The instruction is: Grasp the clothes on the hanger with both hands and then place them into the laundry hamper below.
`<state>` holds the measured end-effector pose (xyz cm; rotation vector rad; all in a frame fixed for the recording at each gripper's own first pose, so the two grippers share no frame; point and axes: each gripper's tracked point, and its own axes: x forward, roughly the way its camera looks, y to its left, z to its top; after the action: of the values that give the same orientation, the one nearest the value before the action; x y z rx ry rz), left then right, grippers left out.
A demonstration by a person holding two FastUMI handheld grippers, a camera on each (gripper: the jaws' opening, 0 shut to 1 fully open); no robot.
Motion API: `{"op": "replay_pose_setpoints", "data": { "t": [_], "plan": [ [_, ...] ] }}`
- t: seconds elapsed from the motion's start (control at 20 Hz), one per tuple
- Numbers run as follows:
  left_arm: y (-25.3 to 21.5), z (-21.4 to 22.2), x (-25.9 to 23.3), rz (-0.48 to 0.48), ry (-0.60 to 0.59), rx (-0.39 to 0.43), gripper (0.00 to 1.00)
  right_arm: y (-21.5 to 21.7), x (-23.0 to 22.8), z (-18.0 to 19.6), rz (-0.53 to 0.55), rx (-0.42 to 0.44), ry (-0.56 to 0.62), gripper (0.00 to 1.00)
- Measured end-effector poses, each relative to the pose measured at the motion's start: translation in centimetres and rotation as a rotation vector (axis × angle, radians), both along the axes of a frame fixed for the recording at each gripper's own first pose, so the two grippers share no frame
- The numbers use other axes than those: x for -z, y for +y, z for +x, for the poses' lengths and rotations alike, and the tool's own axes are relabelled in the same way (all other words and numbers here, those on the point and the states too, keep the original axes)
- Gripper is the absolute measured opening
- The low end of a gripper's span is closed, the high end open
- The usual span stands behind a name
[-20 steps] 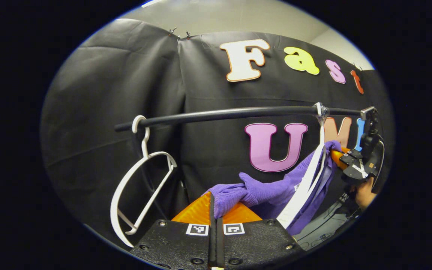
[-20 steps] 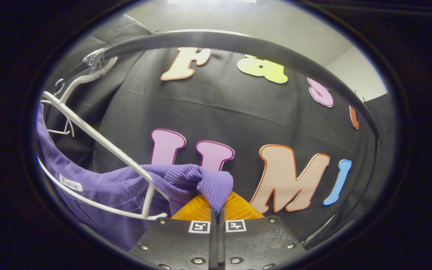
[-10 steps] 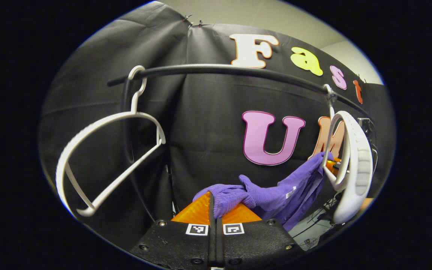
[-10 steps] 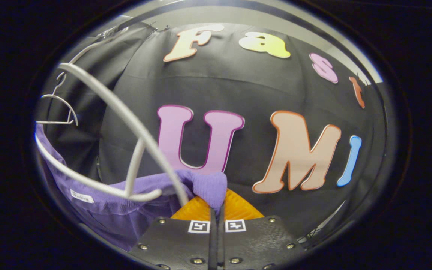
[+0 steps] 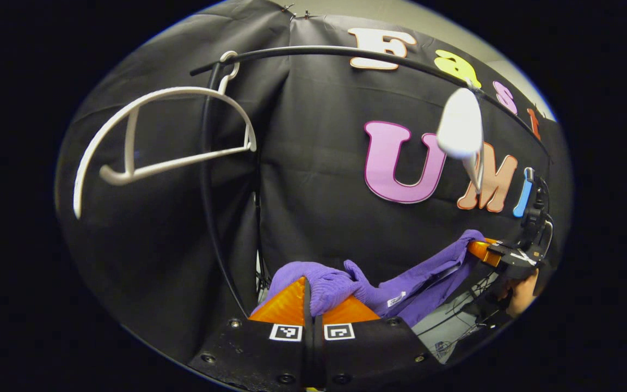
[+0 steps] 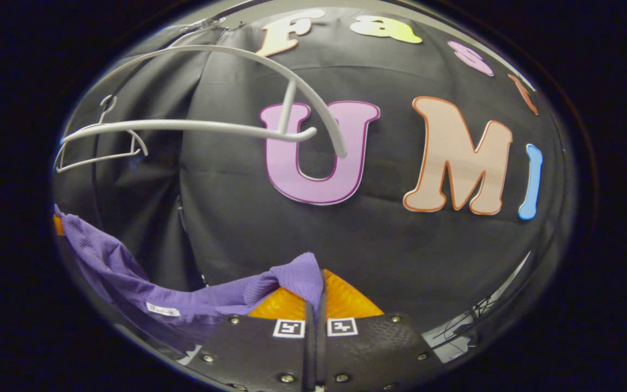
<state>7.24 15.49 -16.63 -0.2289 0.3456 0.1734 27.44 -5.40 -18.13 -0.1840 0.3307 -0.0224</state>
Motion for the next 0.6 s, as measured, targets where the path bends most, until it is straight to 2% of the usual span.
{"op": "replay_pose_setpoints", "data": {
  "t": [0.3,0.35,0.45,0.6],
  "plan": [
    [-6.0,-2.5,-0.7,0.064,-0.028,0.075,0.01,1.8,-1.6,-6.5,0.018,-0.058,-0.001,0.01],
    [-6.8,-2.6,-1.2,0.071,-0.045,0.073,0.01,1.9,-2.2,-7.4,0.023,-0.061,-0.012,0.04],
    [-9.0,-2.4,-1.4,0.084,-0.065,0.106,0.01,2.0,-3.4,-9.4,0.024,-0.052,-0.030,0.01],
    [-12.6,-1.3,-1.9,0.096,-0.089,0.217,0.00,2.0,-4.8,-12.5,0.034,-0.001,-0.059,0.01]
  ]
}}
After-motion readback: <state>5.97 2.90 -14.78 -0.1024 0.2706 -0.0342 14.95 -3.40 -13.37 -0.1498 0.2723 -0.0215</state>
